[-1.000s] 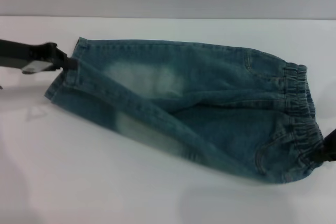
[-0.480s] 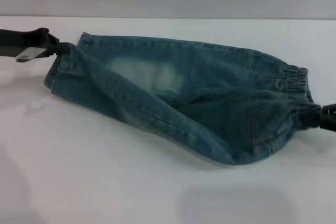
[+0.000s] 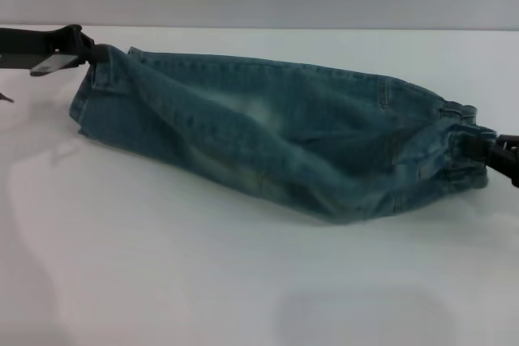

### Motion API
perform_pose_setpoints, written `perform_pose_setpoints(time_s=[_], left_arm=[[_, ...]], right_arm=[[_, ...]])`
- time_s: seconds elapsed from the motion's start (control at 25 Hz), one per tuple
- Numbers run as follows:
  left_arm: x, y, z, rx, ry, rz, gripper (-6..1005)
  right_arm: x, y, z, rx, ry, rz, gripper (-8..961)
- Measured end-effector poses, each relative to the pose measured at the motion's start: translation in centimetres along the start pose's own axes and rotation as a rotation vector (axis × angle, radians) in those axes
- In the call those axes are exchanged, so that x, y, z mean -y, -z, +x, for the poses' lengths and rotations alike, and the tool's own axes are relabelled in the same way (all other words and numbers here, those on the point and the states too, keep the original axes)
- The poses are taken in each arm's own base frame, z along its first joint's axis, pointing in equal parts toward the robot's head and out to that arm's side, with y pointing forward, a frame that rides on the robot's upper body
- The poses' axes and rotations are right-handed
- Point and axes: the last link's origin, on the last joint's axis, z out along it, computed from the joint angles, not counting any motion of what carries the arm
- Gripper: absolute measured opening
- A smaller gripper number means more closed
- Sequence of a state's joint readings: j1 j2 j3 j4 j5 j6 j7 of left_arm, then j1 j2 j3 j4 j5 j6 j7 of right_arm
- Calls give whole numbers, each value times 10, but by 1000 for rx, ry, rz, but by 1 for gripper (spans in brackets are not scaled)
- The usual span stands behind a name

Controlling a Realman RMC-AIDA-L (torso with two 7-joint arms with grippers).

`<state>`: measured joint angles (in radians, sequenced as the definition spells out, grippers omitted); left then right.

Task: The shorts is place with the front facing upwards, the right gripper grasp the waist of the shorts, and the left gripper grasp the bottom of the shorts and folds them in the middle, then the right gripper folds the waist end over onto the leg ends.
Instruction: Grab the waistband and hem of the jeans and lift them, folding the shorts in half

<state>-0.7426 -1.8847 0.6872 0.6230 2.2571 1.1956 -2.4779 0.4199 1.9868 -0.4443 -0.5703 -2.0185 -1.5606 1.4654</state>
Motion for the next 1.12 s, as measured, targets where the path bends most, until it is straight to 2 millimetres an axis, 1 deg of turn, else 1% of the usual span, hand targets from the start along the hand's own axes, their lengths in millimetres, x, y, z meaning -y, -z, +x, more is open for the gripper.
perform_pose_setpoints(time_s=[0.24,0.48,0.84,1.12], left_arm=[[5,-4,7,-66,2,45,101],[2,-14,8,-96,-16,74,106],[-4,-33,3,-93,-94,133,112],[-12,-41,6,-103,-145,156,117]], right_arm=[[16,1,12,-9,9,124,8],[23,-1,12,-5,9,170,7],[31,-11,-2,16,27,207,8],[32,-20,-17,64,10,202,8]])
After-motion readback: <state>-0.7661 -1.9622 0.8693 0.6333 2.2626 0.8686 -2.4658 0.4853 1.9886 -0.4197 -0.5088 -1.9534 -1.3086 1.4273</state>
